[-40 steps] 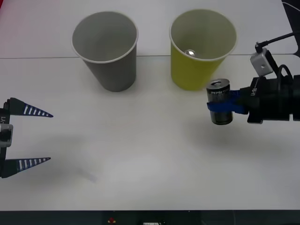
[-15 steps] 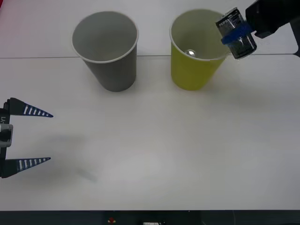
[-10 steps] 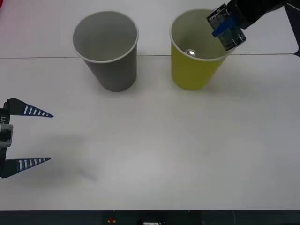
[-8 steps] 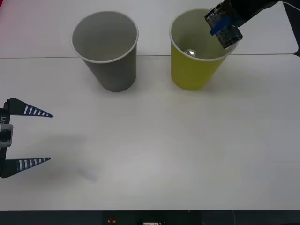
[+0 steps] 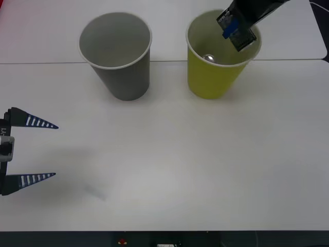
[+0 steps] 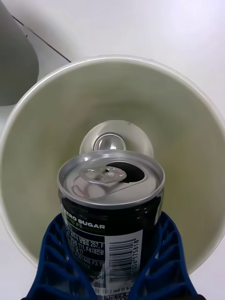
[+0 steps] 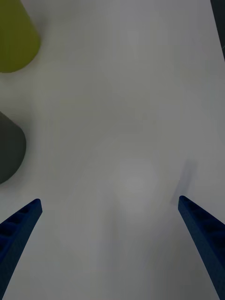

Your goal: Put the can into the green bin and the plastic bottle into the gray bin

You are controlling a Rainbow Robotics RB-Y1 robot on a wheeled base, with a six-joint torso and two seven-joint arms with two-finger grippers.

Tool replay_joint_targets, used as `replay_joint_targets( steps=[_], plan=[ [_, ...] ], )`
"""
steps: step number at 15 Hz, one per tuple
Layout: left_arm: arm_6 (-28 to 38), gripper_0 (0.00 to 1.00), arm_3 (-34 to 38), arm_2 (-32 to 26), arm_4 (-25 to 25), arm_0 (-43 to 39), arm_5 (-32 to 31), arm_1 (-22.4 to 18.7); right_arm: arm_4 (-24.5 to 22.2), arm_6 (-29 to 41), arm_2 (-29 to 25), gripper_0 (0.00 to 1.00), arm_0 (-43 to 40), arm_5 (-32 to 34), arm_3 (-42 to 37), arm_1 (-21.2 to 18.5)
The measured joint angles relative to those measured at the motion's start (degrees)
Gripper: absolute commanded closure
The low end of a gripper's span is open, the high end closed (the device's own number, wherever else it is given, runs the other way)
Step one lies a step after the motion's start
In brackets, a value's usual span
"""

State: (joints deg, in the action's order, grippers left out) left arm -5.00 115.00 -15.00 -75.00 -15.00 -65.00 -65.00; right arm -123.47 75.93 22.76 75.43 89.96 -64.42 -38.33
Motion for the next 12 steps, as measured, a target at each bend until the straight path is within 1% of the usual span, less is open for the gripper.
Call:
replay_joint_targets(
  steps=[1, 2, 3, 4, 5, 7, 10, 12],
  plan=[
    [0.0, 0.0, 0.0, 0.0, 0.0, 0.0, 0.0, 0.0, -0.23, -0.22, 0.0, 1.0, 0.05, -0.24, 0.0, 0.15],
    [0.0, 0.0, 0.0, 0.0, 0.0, 0.0, 0.0, 0.0, -0.25, -0.55, 0.0, 0.88, 0.06, -0.62, 0.0, 0.26],
    [0.0, 0.0, 0.0, 0.0, 0.0, 0.0, 0.0, 0.0, -0.13, -1.09, 0.0, 0.52, 0.06, -0.99, 0.03, 0.27],
    [0.0, 0.0, 0.0, 0.0, 0.0, 0.0, 0.0, 0.0, -0.04, -1.74, 0.0, 0.19, 0.06, -1.3, 0.06, 0.28],
    [0.0, 0.0, 0.0, 0.0, 0.0, 0.0, 0.0, 0.0, 0.05, -2.5, 0.0, 0.0, 0.06, -1.66, 0.05, 0.28],
    [0.0, 0.0, 0.0, 0.0, 0.0, 0.0, 0.0, 0.0, 0.4, -4.57, 0.0, 0.0, 0.06, -2.03, 0.07, 0.21],
    [0.0, 0.0, 0.0, 0.0, 0.0, 0.0, 0.0, 0.0, 1.74, -5.89, -0.06, 0.0, 0.07, -2.57, 0.02, -0.44],
    [0.0, 0.0, 0.0, 0.0, 0.0, 0.0, 0.0, 0.0, 4.05, -6.84, -0.07, 0.0, 0.07, -3.29, 0.01, -1.51]
  ],
)
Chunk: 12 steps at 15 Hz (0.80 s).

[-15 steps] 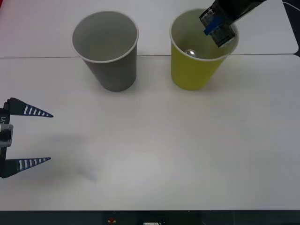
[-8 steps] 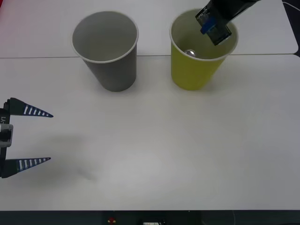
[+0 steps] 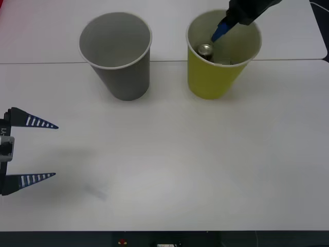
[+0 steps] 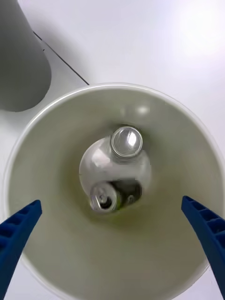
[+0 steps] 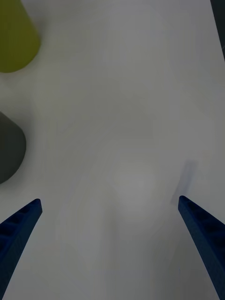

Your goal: Put the can into the green bin and the plastic bottle into the gray bin

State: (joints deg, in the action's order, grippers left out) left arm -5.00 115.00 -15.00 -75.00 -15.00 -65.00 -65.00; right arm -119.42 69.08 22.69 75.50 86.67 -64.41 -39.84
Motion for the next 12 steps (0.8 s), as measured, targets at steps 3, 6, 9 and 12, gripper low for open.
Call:
replay_joint_targets(
  steps=[3, 6, 9, 12],
  plan=[
    [0.0, 0.0, 0.0, 0.0, 0.0, 0.0, 0.0, 0.0, 6.91, -3.53, -0.69, 0.0, -0.12, -0.54, -0.66, -3.26],
    [0.0, 0.0, 0.0, 0.0, 0.0, 0.0, 0.0, 0.0, 14.55, -5.07, -3.2, 0.0, -2.35, -0.54, -3.76, -6.88],
    [0.0, 0.0, 0.0, 0.0, 0.0, 0.0, 0.0, 0.0, 20.23, -6.26, -6.32, 0.0, -7.11, -0.57, -10.29, -10.37],
    [0.0, 0.0, 0.0, 0.0, 0.0, 0.0, 0.0, 0.0, 25.29, -10.82, -10.34, 0.0, -13.26, -0.7, -15.57, -13.19]
  ],
)
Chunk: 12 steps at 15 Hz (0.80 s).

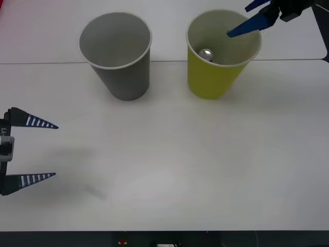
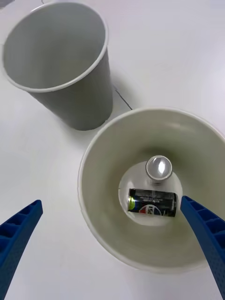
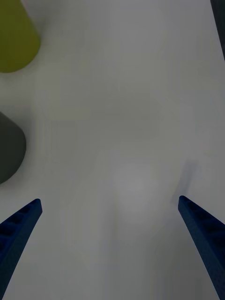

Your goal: Put the can into the green bin and the plastic bottle into the gray bin

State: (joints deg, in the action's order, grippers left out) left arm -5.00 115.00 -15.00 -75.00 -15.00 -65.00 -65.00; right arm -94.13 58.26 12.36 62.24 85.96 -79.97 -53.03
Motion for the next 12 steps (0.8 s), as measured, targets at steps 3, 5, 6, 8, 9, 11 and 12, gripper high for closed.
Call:
replay_joint_targets(
  steps=[3, 5, 6, 8, 9, 11, 12],
  plan=[
    [0.0, 0.0, 0.0, 0.0, 0.0, 0.0, 0.0, 0.0, 6.14, -7.15, -3.2, 0.0, -6.43, -0.34, -3.66, -3.04],
    [0.0, 0.0, 0.0, 0.0, 0.0, 0.0, 0.0, 0.0, 8.79, -11.22, -5.36, 0.0, -11.06, -0.94, -6.25, -4.17],
    [0.0, 0.0, 0.0, 0.0, 0.0, 0.0, 0.0, 0.0, 9.56, -13.08, -6.61, 0.0, -13.4, -1.46, -7.67, -4.47],
    [0.0, 0.0, 0.0, 0.0, 0.0, 0.0, 0.0, 0.0, 10.67, -16.21, -9.54, 0.0, -18.93, -2.73, -11.39, -4.92],
    [0.0, 0.0, 0.0, 0.0, 0.0, 0.0, 0.0, 0.0, 11.0, -17.54, -10.83, 0.0, -21.32, -3.21, -13.06, -5.07],
    [0.0, 0.0, 0.0, 0.0, 0.0, 0.0, 0.0, 0.0, 12.13, -20.94, -13.27, 0.0, -26.95, -4.51, -16.54, -5.26],
    [0.0, 0.0, 0.0, 0.0, 0.0, 0.0, 0.0, 0.0, 12.45, -22.18, -14.24, 0.0, -29.24, -5.02, -18.04, -5.37]
  ],
)
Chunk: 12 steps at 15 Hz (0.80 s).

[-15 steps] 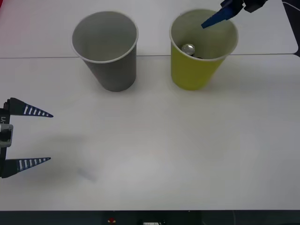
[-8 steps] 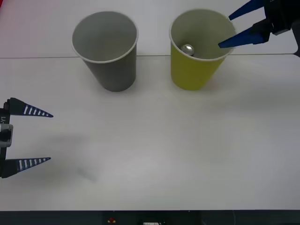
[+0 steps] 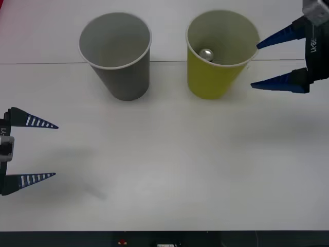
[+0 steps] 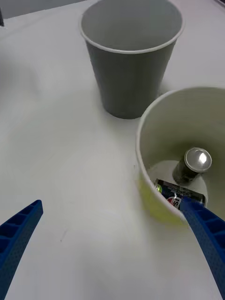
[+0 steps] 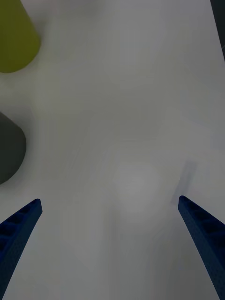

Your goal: Put the can into the green bin and the plastic bottle into the gray bin

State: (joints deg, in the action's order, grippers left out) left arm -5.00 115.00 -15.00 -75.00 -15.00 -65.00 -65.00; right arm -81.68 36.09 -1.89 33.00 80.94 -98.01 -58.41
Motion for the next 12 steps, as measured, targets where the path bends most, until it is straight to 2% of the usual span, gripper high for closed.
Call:
replay_joint_targets(
  steps=[6, 12],
  plan=[
    [0.0, 0.0, 0.0, 0.0, 0.0, 0.0, 0.0, 0.0, 0.93, -2.97, -4.85, 0.0, -13.07, -4.74, -10.21, -0.89],
    [0.0, 0.0, 0.0, 0.0, 0.0, 0.0, 0.0, 0.0, 1.02, -6.83, -8.13, 0.0, -21.96, -5.78, -14.67, -1.01]
  ],
)
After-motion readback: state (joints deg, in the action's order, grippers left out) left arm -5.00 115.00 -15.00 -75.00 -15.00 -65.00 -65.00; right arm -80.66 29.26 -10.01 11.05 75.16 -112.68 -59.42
